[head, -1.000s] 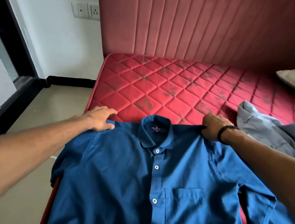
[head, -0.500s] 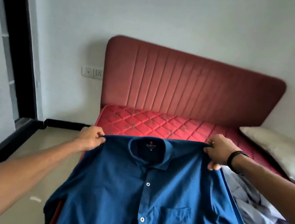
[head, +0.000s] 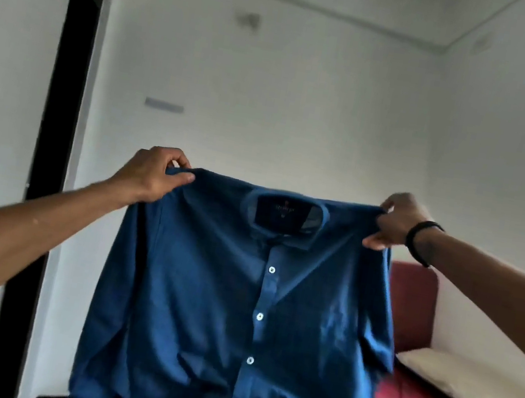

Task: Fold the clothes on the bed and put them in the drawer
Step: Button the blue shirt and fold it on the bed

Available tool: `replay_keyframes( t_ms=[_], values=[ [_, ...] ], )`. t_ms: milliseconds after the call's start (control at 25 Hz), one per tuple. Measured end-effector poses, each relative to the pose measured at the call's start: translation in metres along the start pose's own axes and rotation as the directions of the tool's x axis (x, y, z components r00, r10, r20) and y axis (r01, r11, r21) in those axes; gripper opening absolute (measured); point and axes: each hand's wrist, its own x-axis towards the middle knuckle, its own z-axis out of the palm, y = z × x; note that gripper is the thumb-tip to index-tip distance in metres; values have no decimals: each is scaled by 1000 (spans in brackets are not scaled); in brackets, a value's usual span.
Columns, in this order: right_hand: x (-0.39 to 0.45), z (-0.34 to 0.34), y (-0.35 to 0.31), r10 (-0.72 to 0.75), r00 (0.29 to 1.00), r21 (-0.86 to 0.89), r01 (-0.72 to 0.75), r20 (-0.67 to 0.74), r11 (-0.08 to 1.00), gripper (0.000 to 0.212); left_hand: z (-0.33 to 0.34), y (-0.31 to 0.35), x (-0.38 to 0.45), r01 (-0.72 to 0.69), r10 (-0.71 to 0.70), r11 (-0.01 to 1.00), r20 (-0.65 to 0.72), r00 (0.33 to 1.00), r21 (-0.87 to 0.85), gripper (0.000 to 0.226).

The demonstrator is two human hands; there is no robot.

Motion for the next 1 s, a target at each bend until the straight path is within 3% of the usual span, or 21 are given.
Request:
replay_keyframes(
  t_ms=[80,200,320,400,520,600,720,800,840,880,920,1000],
  values=[
    [-2,-33,-9,-7,986,103,24,-167,994,25,-26,26,20,-52,54,997,-28,998,64,14],
    [-2,-69,-17,8,960,167,41,-281,985,22,-51,58,36,-98,115,989,-149,982,114,15],
    [0,-90,-22,48,962,234,17,-267,972,32,-63,84,40,-80,123,982,-254,959,174,19],
    [-2,-97,-24,82,969,382,14,-234,924,26,-66,94,37,-57,126,965,-259,958,258,18],
    [-6,-98,-29,112,967,471,9,-228,882,17,-70,103,32,78,1,949,-251,968,305,15],
    [-12,-101,-34,123,959,497,21,-255,867,18,-73,112,29,203,-149,958,-252,956,204,11],
    [-19,-101,-39,144,960,554,14,-240,832,21,-75,124,29,342,-391,907,-190,900,-246,12],
    [-23,-104,-42,150,949,583,42,-277,811,20,-79,131,26,364,-457,814,-111,883,-452,13],
    [-25,-106,-42,151,946,586,48,-287,809,19,-81,133,24,344,-447,809,-118,887,-476,12],
    [-27,-109,-43,142,940,565,62,-309,823,17,-83,133,23,298,-395,865,-181,901,-404,10],
    [-29,-113,-42,99,918,475,104,-384,874,14,-85,133,23,230,-289,946,-276,917,-226,10],
    [-28,-124,-36,-170,824,29,220,-540,975,9,-92,132,24,80,-19,989,-423,906,127,14]
  ],
)
